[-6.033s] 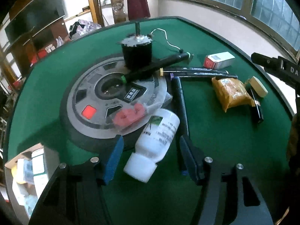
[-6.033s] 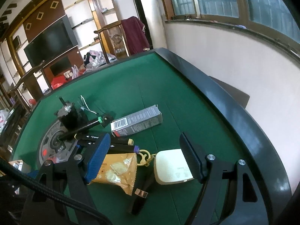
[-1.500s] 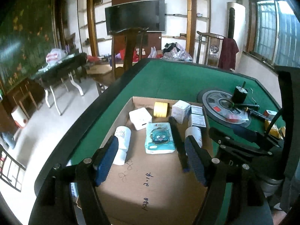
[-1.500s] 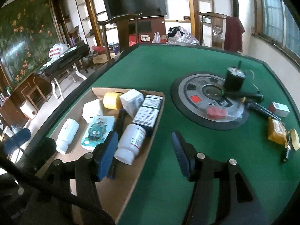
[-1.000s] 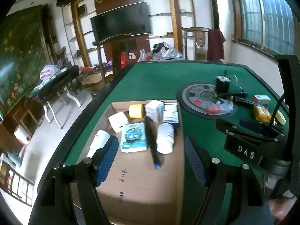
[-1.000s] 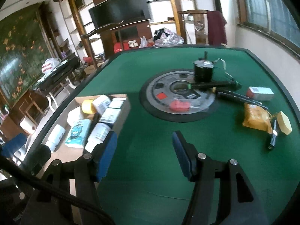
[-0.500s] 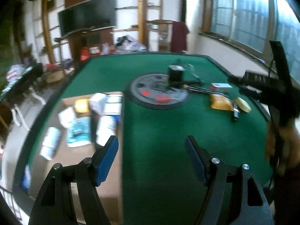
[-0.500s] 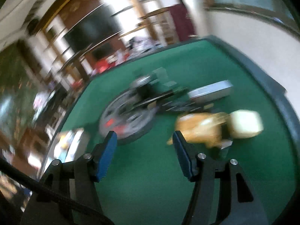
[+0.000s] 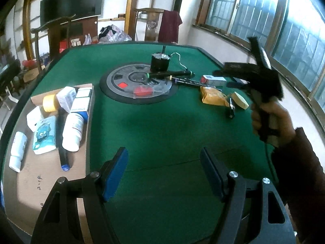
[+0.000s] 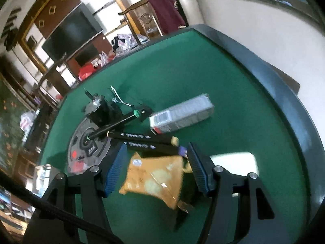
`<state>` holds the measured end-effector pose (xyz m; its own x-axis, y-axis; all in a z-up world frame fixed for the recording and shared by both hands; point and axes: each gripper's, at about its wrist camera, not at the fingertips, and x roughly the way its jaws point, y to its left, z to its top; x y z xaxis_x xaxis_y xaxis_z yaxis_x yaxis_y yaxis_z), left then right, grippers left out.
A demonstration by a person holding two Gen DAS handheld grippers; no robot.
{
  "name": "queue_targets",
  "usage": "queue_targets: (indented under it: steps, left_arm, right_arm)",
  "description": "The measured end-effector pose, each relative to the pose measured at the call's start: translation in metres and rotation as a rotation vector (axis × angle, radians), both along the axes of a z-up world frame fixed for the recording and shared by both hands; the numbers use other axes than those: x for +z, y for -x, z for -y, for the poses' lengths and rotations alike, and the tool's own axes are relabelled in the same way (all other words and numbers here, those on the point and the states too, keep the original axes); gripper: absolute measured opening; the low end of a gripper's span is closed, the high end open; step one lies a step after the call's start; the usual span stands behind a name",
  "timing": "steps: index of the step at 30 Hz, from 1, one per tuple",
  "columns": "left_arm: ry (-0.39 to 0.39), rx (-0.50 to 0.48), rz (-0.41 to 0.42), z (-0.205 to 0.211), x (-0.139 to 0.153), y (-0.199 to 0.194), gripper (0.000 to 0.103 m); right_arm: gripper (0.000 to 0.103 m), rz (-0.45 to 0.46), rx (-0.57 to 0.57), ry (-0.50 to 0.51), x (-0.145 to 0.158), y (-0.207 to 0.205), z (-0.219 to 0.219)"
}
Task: Organize objects
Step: 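Move both grippers back toward the snack bag and white case, then grasp the yellow snack bag with the left gripper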
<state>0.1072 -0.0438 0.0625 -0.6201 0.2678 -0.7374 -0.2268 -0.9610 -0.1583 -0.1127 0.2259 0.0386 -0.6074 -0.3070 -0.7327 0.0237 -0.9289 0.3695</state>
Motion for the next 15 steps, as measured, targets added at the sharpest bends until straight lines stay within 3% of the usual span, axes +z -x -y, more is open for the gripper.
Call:
queue_targets:
  steps: [3,5,10,13,15]
  left_arm:
    - [0.009,-0.003,-0.017,0.0,0.002,-0.004,0.068]
    - [0.009,0.003,-0.021,0.001,0.002,-0.005,0.068]
    - [-0.028,0.014,0.012,0.006,-0.003,0.001,0.068]
    - [-0.025,0.018,0.007,0.009,-0.002,0.0,0.068]
    - [-0.03,0.022,0.011,0.012,-0.002,-0.001,0.068]
  right_arm:
    - [0.061,0.071,0.04,-0.019,-0.016,0.011,0.015]
    - [0.06,0.061,0.071,-0.042,-0.017,0.006,0.021]
    - [0.06,0.125,0.244,-0.016,-0.028,-0.015,0.055]
    - [0.06,0.168,0.361,0.046,-0.034,-0.033,0.078]
    - [0.06,0.176,0.423,0.142,-0.028,-0.043,0.081]
